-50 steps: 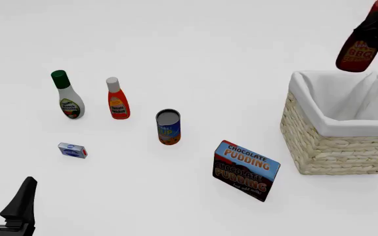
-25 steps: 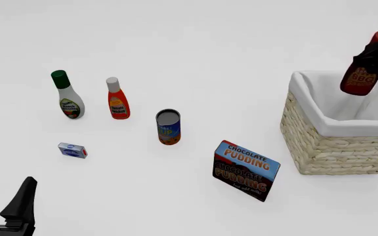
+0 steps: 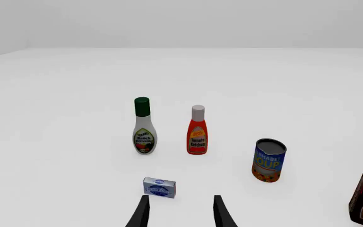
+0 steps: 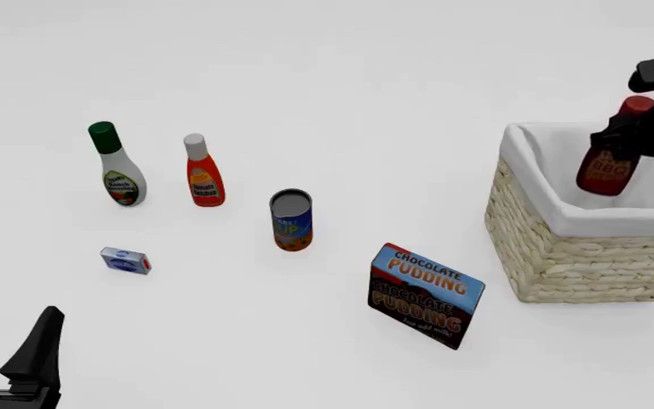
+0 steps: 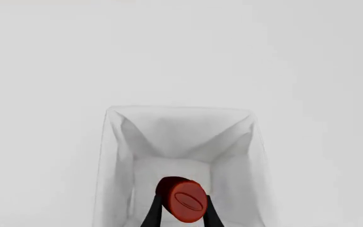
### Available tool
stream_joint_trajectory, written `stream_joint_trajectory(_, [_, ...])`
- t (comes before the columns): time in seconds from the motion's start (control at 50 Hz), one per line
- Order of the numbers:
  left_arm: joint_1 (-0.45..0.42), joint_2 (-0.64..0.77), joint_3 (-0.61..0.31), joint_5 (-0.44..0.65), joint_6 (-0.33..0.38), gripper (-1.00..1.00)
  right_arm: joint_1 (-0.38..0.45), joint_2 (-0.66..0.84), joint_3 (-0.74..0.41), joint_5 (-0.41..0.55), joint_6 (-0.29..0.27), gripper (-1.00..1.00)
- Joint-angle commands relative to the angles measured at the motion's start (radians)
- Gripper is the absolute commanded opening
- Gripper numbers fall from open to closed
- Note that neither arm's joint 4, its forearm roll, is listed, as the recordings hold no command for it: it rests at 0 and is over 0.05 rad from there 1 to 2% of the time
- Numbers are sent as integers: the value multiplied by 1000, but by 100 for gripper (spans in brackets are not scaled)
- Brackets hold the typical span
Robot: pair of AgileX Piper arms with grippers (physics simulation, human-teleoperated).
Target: Pick the bbq sauce and place it in the basket.
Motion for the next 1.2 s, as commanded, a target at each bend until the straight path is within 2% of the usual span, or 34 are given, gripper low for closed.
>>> stream_joint_trajectory(0.02, [0, 0, 0, 0, 0, 100, 0, 23, 39, -47, 17, -100])
stream_joint_trajectory(0.58, [0, 0, 0, 0, 0, 100, -9, 76, 115, -128, 18, -100])
stream_joint_trajectory(1.2, [0, 0, 0, 0, 0, 100, -18, 198, 85, -177, 18, -100])
